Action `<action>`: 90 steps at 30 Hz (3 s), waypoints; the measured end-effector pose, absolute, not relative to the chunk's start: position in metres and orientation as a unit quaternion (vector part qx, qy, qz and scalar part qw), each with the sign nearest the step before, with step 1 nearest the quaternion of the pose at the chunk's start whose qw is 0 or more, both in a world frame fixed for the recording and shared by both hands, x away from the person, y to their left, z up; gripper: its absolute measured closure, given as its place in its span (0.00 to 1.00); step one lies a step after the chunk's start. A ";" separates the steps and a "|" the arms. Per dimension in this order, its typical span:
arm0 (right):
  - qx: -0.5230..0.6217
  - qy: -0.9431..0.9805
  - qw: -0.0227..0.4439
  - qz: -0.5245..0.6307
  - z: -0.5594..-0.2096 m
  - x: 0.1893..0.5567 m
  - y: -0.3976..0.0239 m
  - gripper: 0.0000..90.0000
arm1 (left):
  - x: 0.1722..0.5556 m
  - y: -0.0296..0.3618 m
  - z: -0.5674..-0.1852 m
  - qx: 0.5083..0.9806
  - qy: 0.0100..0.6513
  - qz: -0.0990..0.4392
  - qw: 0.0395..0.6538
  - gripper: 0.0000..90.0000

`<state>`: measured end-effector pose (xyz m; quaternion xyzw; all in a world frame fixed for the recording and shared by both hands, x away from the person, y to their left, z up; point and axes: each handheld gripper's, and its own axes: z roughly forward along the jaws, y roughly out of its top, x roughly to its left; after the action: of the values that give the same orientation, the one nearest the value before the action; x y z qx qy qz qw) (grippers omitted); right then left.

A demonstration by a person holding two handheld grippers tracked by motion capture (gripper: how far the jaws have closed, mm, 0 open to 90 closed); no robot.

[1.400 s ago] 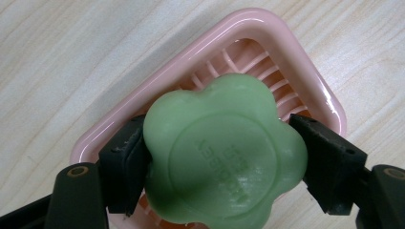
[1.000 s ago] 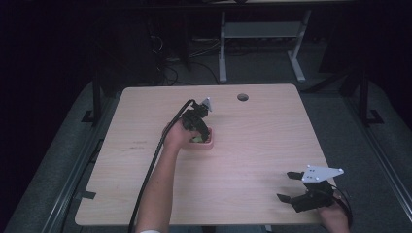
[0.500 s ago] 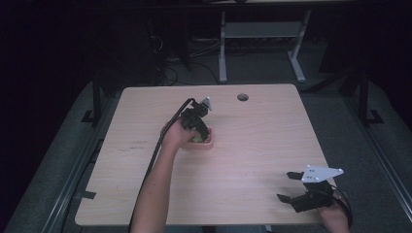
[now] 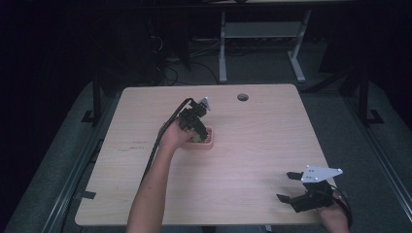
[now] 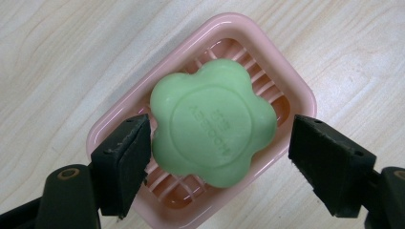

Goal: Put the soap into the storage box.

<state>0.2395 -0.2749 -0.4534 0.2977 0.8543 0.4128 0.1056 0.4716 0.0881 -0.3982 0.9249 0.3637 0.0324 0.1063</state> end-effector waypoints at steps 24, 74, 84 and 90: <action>0.299 0.857 0.106 0.406 -0.456 0.241 -0.274 0.15 | 0.444 0.112 -0.379 0.924 0.350 0.048 0.148 0.25; 0.316 0.859 0.102 0.389 -0.462 0.244 -0.278 0.15 | 0.374 0.150 -0.379 0.926 0.321 0.054 0.192 0.23; 0.319 0.859 0.102 0.388 -0.463 0.244 -0.278 0.15 | 0.359 0.157 -0.383 0.926 0.317 0.056 0.196 0.23; 0.320 0.860 0.102 0.385 -0.464 0.244 -0.278 0.15 | 0.349 0.161 -0.387 0.927 0.314 0.056 0.199 0.23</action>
<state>0.2443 -0.2783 -0.4638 0.3197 0.8598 0.3850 0.1016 0.3487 0.1613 -0.3869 0.9265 0.3144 0.0558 0.1989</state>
